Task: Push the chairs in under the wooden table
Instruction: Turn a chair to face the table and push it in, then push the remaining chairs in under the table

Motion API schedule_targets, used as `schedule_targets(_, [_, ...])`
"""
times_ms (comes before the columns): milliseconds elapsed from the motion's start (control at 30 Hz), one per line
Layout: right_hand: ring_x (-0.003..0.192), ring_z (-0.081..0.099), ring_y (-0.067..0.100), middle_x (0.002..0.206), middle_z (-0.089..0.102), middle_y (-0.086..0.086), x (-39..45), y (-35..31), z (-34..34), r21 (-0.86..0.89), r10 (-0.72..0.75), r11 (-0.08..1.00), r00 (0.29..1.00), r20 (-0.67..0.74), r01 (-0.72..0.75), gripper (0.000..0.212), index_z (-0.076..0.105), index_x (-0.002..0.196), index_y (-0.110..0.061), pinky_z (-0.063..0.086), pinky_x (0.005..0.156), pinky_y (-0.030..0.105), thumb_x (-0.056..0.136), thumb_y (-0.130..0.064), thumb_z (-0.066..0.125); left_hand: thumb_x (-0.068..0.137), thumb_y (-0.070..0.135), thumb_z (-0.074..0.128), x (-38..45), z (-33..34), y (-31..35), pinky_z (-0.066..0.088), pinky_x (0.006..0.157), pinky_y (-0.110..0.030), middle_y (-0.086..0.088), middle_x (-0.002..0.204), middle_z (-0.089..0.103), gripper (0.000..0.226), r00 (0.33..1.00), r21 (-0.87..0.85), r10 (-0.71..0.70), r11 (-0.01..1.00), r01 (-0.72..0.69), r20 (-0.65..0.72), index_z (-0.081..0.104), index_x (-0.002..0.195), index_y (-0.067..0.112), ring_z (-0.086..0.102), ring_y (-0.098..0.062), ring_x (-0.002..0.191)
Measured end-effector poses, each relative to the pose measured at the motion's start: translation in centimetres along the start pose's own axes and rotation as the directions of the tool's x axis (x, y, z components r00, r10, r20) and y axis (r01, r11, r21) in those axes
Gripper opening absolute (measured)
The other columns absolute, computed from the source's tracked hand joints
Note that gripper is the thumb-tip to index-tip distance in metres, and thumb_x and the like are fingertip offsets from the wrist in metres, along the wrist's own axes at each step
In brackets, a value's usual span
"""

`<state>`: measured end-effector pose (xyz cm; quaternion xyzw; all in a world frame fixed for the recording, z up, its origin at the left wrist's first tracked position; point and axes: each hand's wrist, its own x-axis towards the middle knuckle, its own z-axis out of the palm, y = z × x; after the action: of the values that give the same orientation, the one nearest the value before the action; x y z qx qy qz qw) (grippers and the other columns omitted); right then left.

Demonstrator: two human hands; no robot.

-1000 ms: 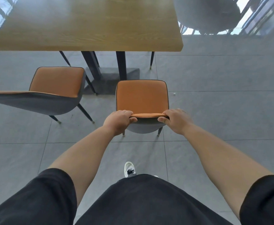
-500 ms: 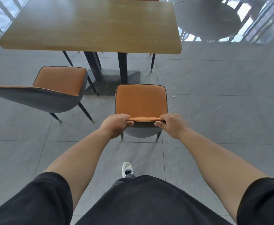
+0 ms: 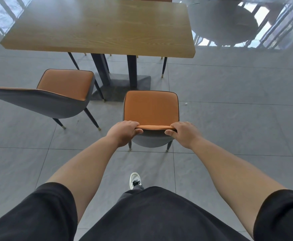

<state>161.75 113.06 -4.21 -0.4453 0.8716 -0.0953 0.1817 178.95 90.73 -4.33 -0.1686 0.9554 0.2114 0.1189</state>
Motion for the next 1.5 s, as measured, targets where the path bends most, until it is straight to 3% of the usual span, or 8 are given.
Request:
schedule_targets(133, [0.08,0.053,0.019,0.084,0.06,-0.007,-0.4,0.0,0.1,-0.002,0.007,1.0,1.0,0.012,-0.007,0.054,0.061,0.091,-0.026,0.046,0.073,0.038,0.086,-0.071,0.032,0.099,0.052,0.035,-0.5,0.0,0.4,0.039,0.071,-0.034,0.003,0.096,0.06,0.034,1.0,0.01,-0.004,1.0,0.004,0.004,0.055,0.099,0.024,0.052,-0.019,0.084])
schedule_targets(300, [0.083,0.053,0.019,0.087,0.061,-0.007,-1.2,-0.3,0.3,0.002,0.009,1.0,1.0,0.012,-0.009,0.065,0.062,0.096,-0.027,0.048,0.076,0.042,0.08,-0.077,0.024,0.099,0.052,0.035,-1.5,0.5,0.4,0.039,0.073,-0.034,0.003,0.1,0.061,0.037,1.0,0.018,0.0,1.0,0.0,-0.005,0.056,0.105,0.023,0.052,-0.02,0.087])
schedule_targets(533, [0.085,0.054,0.02,0.092,0.062,-0.006,-1.6,-1.0,0.0,-0.007,0.044,0.999,0.998,0.042,-0.044,0.052,0.061,0.102,-0.027,0.05,0.078,0.044,0.087,-0.07,0.037,0.097,0.053,0.037,-2.0,0.7,0.5,0.042,0.082,-0.035,0.001,0.111,0.063,0.041,0.999,0.014,-0.012,1.0,0.012,-0.033,0.056,0.113,0.02,0.054,-0.021,0.097])
schedule_targets(700, [0.1,0.05,0.025,0.113,0.062,0.0,-2.1,-2.1,-0.5,-0.044,0.086,0.995,0.996,0.009,-0.086,0.06,0.055,0.123,-0.023,0.046,0.088,0.044,0.087,-0.068,0.041,0.096,0.057,0.034,-3.2,0.4,-0.3,0.041,0.094,-0.038,-0.001,0.123,0.058,0.049,0.995,0.014,-0.053,0.998,0.055,-0.08,0.05,0.124,0.019,0.052,-0.025,0.112])
schedule_targets(833, [0.123,0.046,0.027,0.133,0.056,0.003,-1.7,-4.3,-0.6,-0.085,0.015,0.996,0.998,-0.064,-0.02,0.067,0.051,0.132,-0.017,0.032,0.105,0.047,0.088,-0.067,0.041,0.097,0.057,0.028,-5.2,-0.7,-3.3,0.034,0.106,-0.043,-0.007,0.141,0.048,0.06,0.989,0.023,-0.109,0.993,0.112,-0.1,0.042,0.137,0.014,0.043,-0.029,0.127])
schedule_targets(967, [0.13,0.043,0.026,0.137,0.054,0.006,0.8,-9.2,-0.1,-0.097,-0.037,0.995,0.994,-0.106,0.027,0.067,0.051,0.132,-0.014,0.021,0.113,0.046,0.09,-0.064,0.039,0.098,0.057,0.025,-7.5,-2.7,-8.0,0.03,0.11,-0.042,-0.009,0.146,0.044,0.065,0.981,0.028,-0.126,0.991,0.131,-0.146,0.038,0.142,0.011,0.038,-0.028,0.133])
schedule_targets(1167, [0.128,0.048,0.026,0.136,0.056,0.006,5.4,-20.5,2.3,-0.068,-0.094,0.994,0.979,-0.18,0.083,0.067,0.053,0.13,-0.014,0.024,0.112,0.046,0.091,-0.065,0.035,0.096,0.059,0.022,-13.1,-6.5,-18.8,0.022,0.114,-0.04,-0.009,0.153,0.035,0.07,0.971,0.033,-0.134,0.989,0.143,-0.197,0.032,0.146,0.011,0.028,-0.027,0.141])
schedule_targets(1500, [0.132,0.041,0.026,0.139,0.052,0.009,12.7,-38.7,5.4,-0.053,-0.235,0.972,0.966,-0.111,0.23,0.061,0.05,0.136,-0.01,0.021,0.116,0.045,0.095,-0.055,0.04,0.1,0.05,0.031,-21.2,-12.4,-33.2,0.022,0.115,-0.044,-0.012,0.151,0.038,0.061,0.912,0.039,-0.238,0.963,0.265,-0.334,0.036,0.143,0.008,0.029,-0.028,0.141])
